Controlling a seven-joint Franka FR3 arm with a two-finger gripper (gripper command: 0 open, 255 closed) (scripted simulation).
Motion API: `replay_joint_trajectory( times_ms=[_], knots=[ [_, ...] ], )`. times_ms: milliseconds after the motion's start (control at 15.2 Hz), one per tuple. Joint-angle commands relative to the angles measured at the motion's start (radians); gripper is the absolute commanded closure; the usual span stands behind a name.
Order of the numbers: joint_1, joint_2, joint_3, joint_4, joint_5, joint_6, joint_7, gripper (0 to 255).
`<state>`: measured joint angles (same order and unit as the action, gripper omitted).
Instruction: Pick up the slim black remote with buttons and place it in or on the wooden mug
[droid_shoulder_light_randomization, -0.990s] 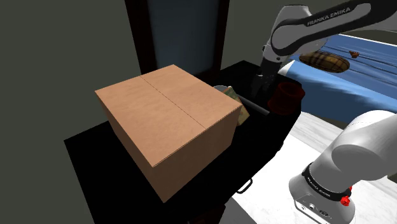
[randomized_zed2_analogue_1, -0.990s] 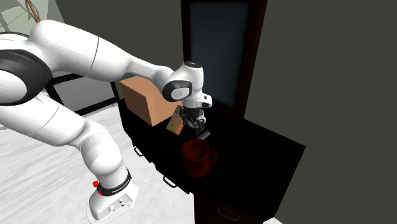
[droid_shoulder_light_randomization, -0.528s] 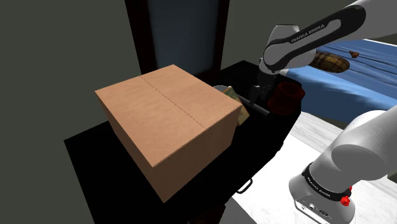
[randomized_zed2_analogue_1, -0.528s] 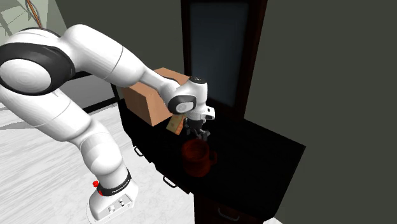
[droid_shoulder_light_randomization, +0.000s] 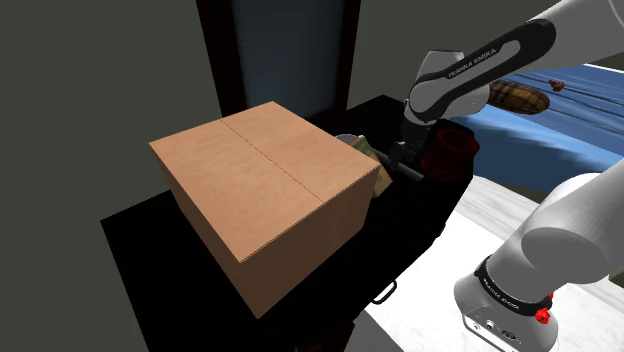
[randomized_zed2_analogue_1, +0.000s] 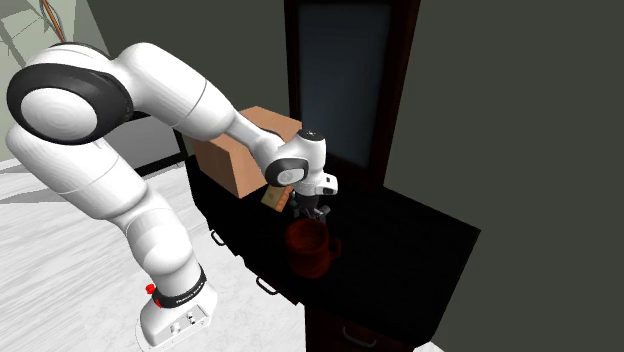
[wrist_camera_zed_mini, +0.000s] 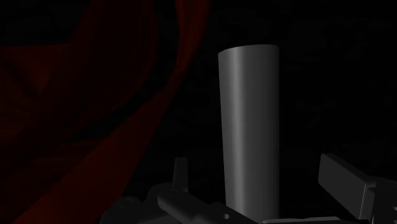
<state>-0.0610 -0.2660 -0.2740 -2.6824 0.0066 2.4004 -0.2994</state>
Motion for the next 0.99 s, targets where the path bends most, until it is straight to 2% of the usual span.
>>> replay_joint_trajectory(
  times_ms=[0, 132, 198, 792, 924],
  knots=[
    [0.000, 0.000, 0.000, 0.000, 0.000, 0.001, 0.000, 0],
    [0.000, 0.000, 0.000, 0.000, 0.000, 0.001, 0.000, 0],
    [0.000, 0.000, 0.000, 0.000, 0.000, 0.001, 0.000, 255],
    [0.000, 0.000, 0.000, 0.000, 0.000, 0.001, 0.000, 255],
    [-0.003, -0.024, 0.004, 0.010, -0.008, -0.032, 0.008, 255]
  ],
)
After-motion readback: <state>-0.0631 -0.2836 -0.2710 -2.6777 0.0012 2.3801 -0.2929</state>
